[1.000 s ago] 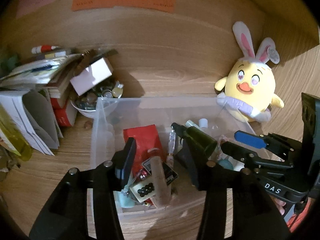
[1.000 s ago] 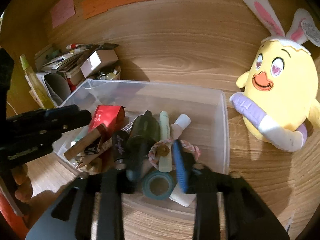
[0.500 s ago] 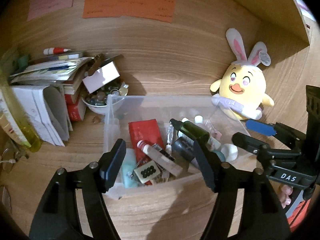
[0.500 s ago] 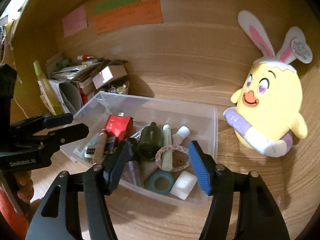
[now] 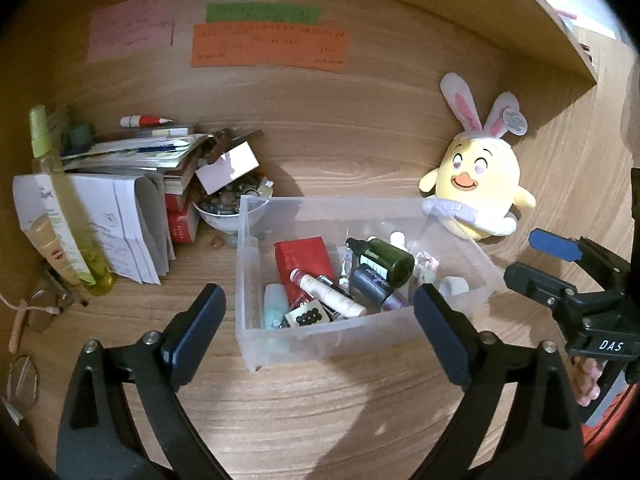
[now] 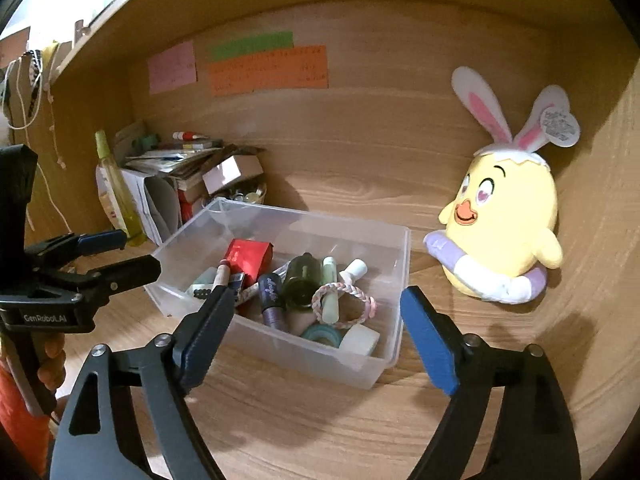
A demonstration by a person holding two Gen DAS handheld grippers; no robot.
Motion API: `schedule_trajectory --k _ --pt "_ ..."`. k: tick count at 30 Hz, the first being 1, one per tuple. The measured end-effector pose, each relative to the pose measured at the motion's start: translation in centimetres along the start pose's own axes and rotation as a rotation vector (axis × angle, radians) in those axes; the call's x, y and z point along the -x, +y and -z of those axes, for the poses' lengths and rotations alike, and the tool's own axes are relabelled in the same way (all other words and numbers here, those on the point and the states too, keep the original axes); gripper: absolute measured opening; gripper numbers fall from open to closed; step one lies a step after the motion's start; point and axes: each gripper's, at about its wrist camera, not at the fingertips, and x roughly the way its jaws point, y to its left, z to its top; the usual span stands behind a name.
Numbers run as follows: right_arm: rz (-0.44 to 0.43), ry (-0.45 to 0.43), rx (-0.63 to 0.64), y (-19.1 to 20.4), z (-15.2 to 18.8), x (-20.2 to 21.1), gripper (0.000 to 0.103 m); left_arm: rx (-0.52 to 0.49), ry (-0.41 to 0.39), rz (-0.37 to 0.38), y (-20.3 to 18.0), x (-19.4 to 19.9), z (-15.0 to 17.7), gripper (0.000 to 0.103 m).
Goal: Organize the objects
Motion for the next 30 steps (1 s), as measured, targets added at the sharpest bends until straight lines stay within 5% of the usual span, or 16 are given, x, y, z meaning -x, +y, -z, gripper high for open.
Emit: schedule_trajectory --k 30 --pt "-0.012 0.02 -0.026 0.2 2.6 1.4 0.089 -0.041 -0.026 -0.012 -2.0 1.9 2.0 0.096"
